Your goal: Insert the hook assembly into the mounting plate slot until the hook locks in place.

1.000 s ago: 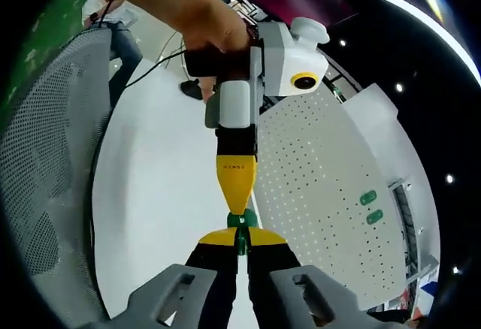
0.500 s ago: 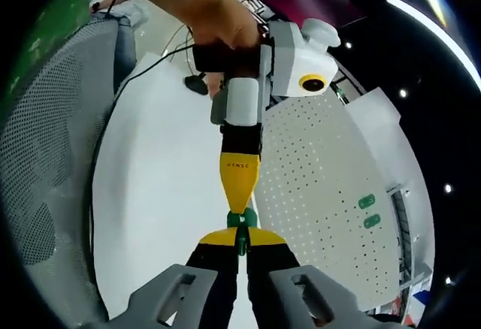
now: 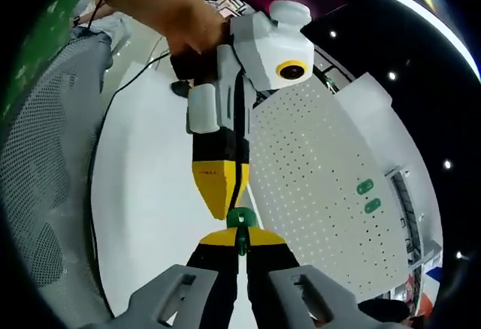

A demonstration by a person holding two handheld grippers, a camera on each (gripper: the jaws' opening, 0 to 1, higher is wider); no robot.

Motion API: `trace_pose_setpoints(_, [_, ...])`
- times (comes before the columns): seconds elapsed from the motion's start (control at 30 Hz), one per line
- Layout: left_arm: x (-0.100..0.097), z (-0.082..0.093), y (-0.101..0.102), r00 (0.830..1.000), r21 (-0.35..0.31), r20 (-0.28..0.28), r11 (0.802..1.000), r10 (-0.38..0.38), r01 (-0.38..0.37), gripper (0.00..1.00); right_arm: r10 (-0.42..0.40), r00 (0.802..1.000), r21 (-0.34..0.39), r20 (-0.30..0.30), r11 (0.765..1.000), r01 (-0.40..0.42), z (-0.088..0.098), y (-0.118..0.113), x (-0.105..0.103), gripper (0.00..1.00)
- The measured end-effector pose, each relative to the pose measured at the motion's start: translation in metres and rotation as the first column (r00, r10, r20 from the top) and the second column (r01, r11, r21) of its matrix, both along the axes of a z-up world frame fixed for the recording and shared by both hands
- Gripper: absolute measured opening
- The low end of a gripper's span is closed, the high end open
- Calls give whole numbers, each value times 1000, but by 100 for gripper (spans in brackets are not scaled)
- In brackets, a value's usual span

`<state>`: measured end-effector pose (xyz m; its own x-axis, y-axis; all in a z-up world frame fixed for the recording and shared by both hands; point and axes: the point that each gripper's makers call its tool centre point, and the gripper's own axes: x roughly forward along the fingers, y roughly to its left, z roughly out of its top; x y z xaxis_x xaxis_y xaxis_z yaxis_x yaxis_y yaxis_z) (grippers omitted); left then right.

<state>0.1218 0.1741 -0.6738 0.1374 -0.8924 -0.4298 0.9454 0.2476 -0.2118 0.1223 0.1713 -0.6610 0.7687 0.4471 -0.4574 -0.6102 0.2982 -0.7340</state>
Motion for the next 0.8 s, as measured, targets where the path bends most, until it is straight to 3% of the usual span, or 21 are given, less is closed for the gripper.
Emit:
trace_pose_setpoints(0.37, [-4,14,0,986,-36,165,999,-32,39,33,-24,1000,30,-6,999,24,3,-2,1,1])
trace_pose_setpoints(0.53, [-6,30,-3,978,-138,208,989,-29,58,56,-37,999,50,-9,998,38,6,-6,2,1])
trace_pose_setpoints(0.8, [-12,42,-2,973,-226,231,971,-22,76,89,-63,998,82,-29,994,65,7,-11,5,1])
